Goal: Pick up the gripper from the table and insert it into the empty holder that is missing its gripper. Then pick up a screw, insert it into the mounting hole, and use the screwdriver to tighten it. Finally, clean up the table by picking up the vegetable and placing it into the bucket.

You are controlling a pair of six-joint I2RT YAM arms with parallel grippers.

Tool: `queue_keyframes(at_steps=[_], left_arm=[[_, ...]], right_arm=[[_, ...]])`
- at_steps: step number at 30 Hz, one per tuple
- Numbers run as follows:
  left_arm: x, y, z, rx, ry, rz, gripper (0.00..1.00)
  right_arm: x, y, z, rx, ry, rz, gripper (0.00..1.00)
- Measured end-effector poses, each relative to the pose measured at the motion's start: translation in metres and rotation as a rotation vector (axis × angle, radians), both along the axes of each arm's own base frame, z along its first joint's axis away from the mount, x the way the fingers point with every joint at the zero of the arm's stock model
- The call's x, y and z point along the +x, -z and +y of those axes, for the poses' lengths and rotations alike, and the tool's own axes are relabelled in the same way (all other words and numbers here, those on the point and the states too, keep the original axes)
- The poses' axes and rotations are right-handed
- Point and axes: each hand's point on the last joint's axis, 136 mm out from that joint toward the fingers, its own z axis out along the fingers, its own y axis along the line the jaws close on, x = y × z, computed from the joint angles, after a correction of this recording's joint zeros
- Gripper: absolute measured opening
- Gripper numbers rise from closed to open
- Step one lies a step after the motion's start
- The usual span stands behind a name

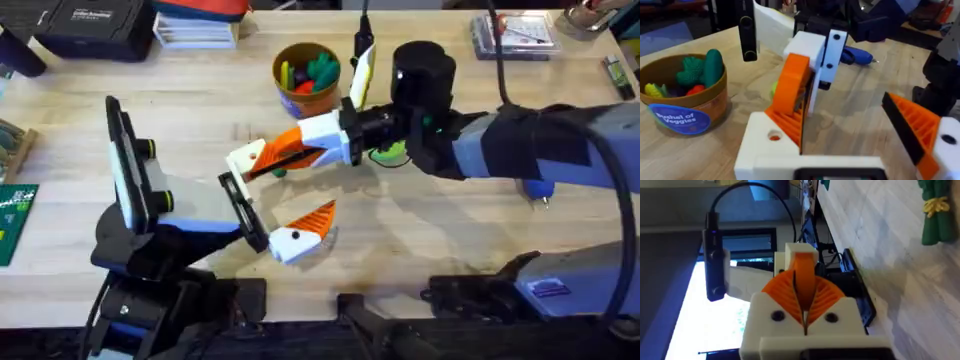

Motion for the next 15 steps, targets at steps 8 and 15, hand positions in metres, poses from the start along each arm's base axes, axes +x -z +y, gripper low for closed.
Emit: queue_keyframes(at_steps=[8,15], left_arm=[[0.0032,0.0001,0.0019,-0.006,-0.021,0.012,0.985],[0.0041,0.0001,0.0026,-0.007,-0.028,0.014,0.987]], right_arm=[[0.0042,0.0016,0.0049,-0.014,0.041,0.012,0.007],[0.0055,0.0022,0.0064,-0.018,0.053,0.011,0.007]])
